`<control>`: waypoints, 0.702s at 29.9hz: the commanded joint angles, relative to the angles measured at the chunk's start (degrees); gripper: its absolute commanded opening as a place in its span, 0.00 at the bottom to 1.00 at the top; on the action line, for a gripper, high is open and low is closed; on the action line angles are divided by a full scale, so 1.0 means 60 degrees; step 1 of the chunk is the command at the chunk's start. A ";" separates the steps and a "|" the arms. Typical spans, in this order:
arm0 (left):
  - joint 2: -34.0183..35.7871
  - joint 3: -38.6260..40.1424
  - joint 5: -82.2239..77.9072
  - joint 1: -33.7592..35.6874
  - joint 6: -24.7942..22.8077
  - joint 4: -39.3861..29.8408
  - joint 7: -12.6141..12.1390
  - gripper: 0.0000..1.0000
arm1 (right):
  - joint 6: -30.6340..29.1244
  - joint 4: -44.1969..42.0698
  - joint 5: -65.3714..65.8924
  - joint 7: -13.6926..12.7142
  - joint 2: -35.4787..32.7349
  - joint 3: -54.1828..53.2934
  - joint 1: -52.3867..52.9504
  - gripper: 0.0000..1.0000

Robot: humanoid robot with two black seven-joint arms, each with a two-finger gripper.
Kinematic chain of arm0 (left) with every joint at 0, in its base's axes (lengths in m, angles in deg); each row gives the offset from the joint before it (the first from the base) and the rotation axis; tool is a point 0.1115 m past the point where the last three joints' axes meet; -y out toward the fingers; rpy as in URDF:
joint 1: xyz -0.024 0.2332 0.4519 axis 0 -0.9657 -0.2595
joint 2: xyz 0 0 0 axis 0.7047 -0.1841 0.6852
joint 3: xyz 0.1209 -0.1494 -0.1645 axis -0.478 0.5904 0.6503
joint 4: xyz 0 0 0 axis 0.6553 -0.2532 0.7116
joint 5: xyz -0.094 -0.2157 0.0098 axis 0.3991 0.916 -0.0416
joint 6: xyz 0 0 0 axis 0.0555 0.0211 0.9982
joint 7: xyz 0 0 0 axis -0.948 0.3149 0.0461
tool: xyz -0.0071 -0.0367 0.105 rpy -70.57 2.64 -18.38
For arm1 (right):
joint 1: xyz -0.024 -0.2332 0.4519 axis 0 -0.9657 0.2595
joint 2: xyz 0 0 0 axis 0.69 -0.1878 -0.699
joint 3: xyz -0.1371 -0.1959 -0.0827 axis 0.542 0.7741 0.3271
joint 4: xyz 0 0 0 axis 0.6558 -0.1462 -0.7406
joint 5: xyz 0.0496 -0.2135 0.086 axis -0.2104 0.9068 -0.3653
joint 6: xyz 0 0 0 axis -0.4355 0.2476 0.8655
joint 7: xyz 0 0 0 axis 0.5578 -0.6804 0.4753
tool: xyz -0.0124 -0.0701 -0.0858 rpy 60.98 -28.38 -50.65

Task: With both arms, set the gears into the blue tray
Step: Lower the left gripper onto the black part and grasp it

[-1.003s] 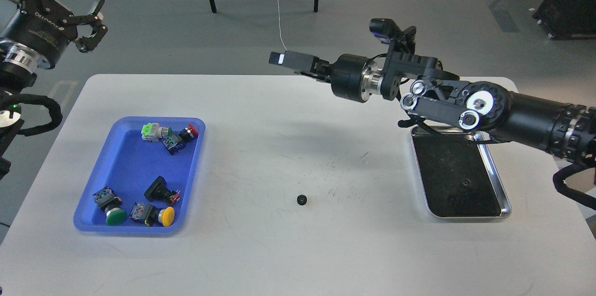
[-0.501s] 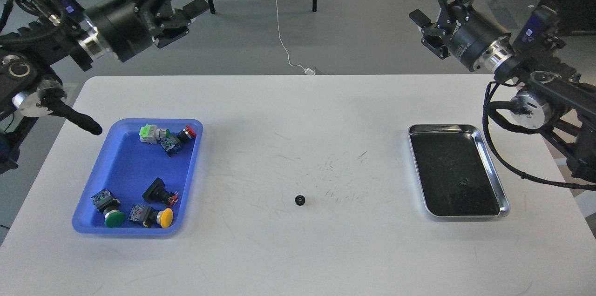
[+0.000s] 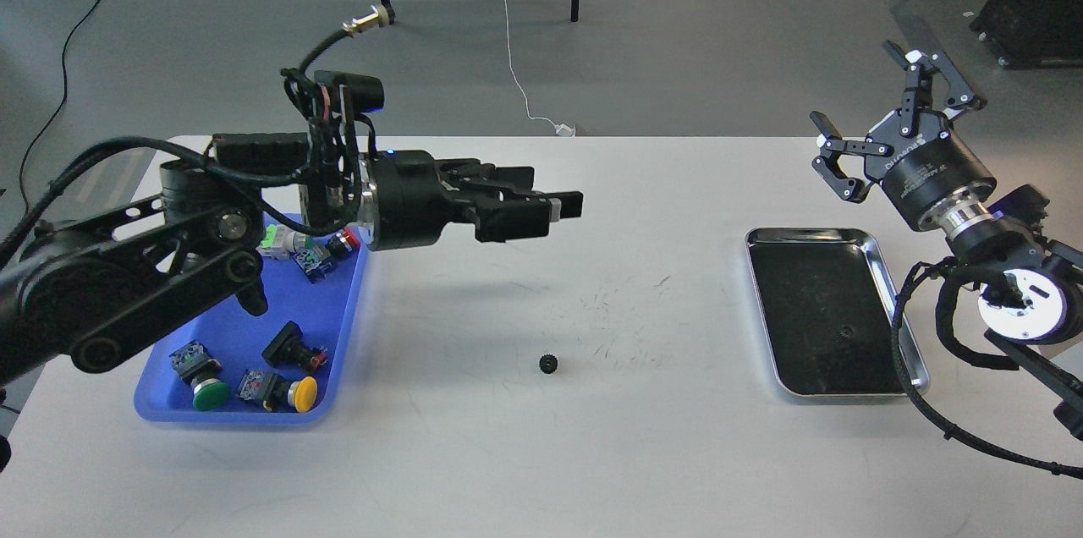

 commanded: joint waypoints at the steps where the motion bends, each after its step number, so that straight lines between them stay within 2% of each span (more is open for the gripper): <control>1: -0.0638 -0.0923 -0.1871 0.0030 0.0037 0.0163 0.0002 0.90 | -0.1197 -0.0046 -0.0502 0.0083 0.0056 -0.0584 -0.0961 0.98; 2: -0.0799 -0.1187 -0.2441 0.0030 0.0052 0.0338 0.0002 0.89 | -0.1634 -0.0075 -0.0677 0.0112 0.0071 -0.0672 -0.1239 0.98; 5: -0.1049 -0.1817 -0.3622 0.0015 0.0110 0.0661 0.0002 0.86 | -0.1634 -0.0090 -0.0972 0.0258 0.0086 -0.0746 -0.1870 0.98; 10: -0.1064 -0.2638 -0.3622 0.0015 0.0285 0.1027 0.0002 0.80 | -0.1634 -0.0075 -0.0972 0.0376 0.0086 -0.0790 -0.2413 0.98; 13: -0.1093 -0.3151 -0.3622 0.0015 0.0651 0.1685 0.0002 0.77 | -0.1634 -0.0061 -0.0987 0.0376 0.0071 -0.0848 -0.2458 0.98; 16: -0.1123 -0.3314 -0.3622 0.0001 0.0960 0.1892 0.0002 0.72 | -0.1634 -0.0046 -0.0987 0.0376 0.0071 -0.0863 -0.2487 0.98; 21: -0.1196 -0.3314 -0.3622 0.0001 0.0975 0.1980 0.0002 0.63 | -0.1634 -0.0046 -0.0972 0.0391 0.0071 -0.0863 -0.2502 0.98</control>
